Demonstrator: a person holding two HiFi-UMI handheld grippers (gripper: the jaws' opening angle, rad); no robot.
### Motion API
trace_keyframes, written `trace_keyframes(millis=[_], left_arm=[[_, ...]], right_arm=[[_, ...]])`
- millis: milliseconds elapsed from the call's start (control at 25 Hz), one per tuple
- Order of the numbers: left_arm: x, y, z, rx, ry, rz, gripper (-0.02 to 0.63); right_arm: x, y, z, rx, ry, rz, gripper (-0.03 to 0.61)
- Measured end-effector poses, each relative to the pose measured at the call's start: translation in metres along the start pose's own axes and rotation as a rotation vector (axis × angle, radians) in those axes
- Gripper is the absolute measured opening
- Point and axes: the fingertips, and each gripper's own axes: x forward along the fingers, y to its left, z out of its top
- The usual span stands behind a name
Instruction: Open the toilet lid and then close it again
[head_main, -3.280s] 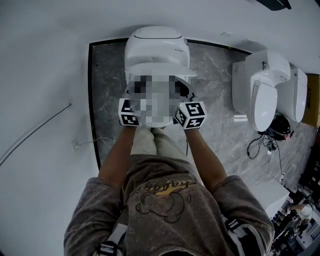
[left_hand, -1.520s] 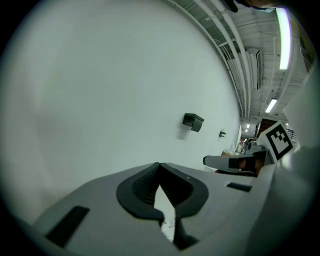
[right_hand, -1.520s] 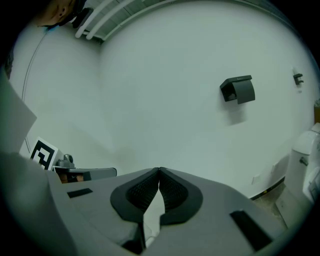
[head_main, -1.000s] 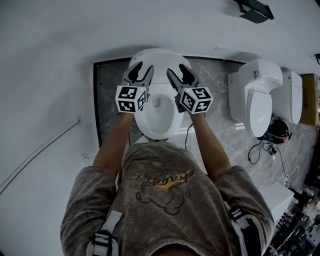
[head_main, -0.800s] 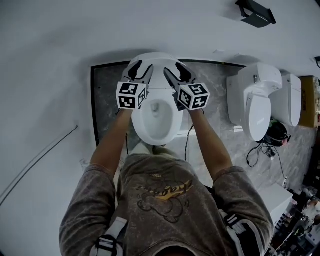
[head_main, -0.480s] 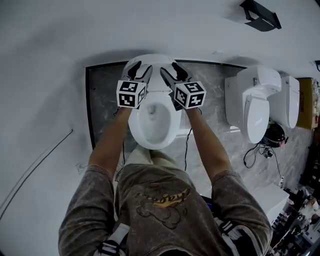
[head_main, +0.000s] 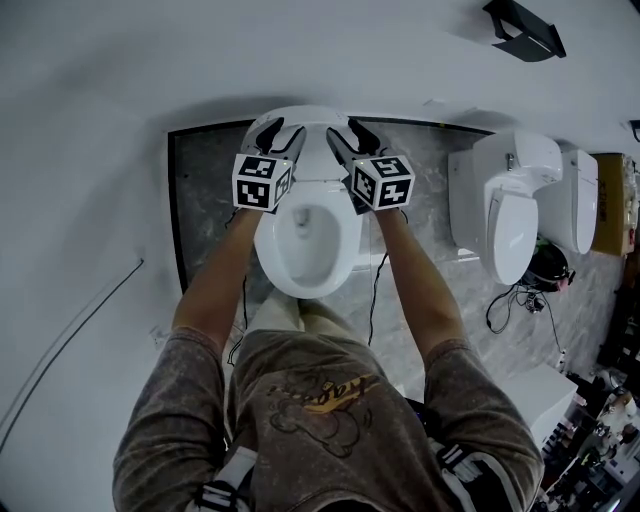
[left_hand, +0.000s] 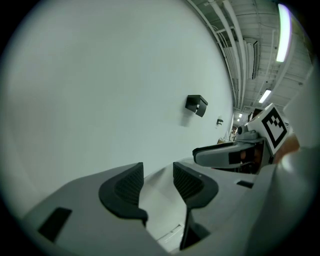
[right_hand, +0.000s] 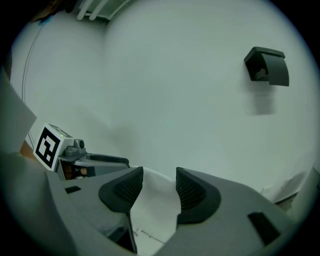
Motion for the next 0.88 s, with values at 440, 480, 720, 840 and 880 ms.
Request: trace_keyframes(millis=[440,480,720,840,880], left_arm=[[-0.001,-0.005,-0.001,0.036,0.055,-0.050,0.179],[-0.005,-0.008,-0.003,0.037,0.055,-0.055,0.179],[-0.037,-0.036,-0.013,0.024,0.037,-0.053,0.179],[-0.063,-0.058,-0.029,0.016,0.022,-0.038,0.189],[-0.073,-0.065,-0.035,0.014,0.018,-0.038,0.192]], right_arm=[[-0.005,0.000,-0.001,0.083,-0.015,-0.019,0.213],[-0.009,0.001,-0.002,0.084,-0.020,-0.021,0.213],[-0.046,0.021,-0.015,0.070,-0.030,-0.010,0.213],[-0.074,0.038,-0.031,0.056,-0.046,0.000,0.212],[-0.085,0.044,-0.038,0.057,-0.053,0.002,0.210]])
